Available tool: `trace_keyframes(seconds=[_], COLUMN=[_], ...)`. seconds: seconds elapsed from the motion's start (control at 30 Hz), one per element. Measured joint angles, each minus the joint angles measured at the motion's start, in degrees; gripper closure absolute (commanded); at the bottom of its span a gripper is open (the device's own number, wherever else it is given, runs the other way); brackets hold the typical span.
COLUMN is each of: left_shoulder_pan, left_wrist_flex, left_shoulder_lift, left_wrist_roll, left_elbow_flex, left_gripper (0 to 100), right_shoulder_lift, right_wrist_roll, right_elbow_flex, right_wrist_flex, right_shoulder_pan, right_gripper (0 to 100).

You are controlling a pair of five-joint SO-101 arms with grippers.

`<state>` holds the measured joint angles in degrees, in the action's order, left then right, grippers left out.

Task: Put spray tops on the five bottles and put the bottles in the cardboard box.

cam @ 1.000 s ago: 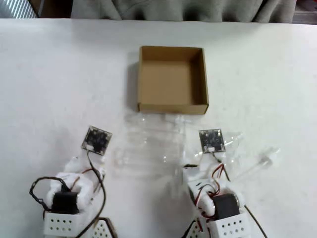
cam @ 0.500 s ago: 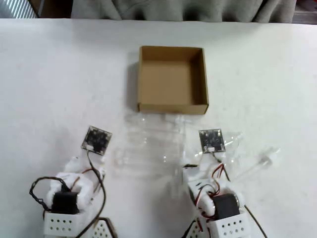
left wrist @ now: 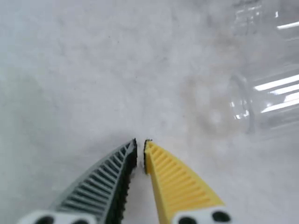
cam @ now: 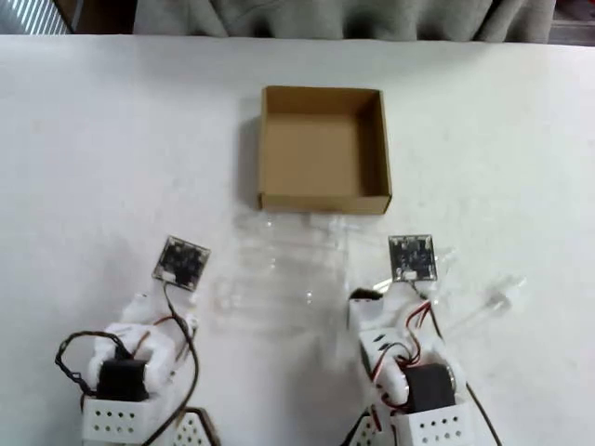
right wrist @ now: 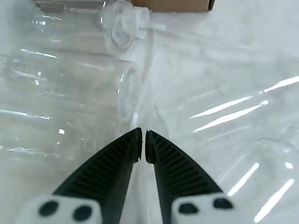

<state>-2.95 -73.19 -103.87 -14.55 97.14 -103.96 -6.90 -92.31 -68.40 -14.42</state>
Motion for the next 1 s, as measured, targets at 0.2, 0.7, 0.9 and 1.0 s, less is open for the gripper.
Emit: trace_keyframes(seconds=[0.2, 0.7, 0.9, 1.0], left_shoulder_pan=[0.0, -2.9, -3.0, -3.0], left_wrist_flex=[0.0, 0.0, 0.0, 0.0], left_shoulder_lift=[0.0, 0.0, 0.0, 0.0], left_wrist_roll=[0.0, 0.0, 0.0, 0.0], left_elbow_flex=[0.0, 0.0, 0.0, 0.0], left_gripper=[94, 94, 94, 94], right_shoulder_lift=[0.3, 0.3, 0.3, 0.3], right_wrist_roll=[1.1, 31.9, 31.8, 31.8], right_elbow_flex=[1.0, -3.9, -4.0, -4.0], right_wrist_flex=[-1.1, -5.6, -5.6, -5.6], right_shoulder_pan=[0.0, 0.0, 0.0, 0.0], right_gripper=[98.1, 98.1, 98.1, 98.1])
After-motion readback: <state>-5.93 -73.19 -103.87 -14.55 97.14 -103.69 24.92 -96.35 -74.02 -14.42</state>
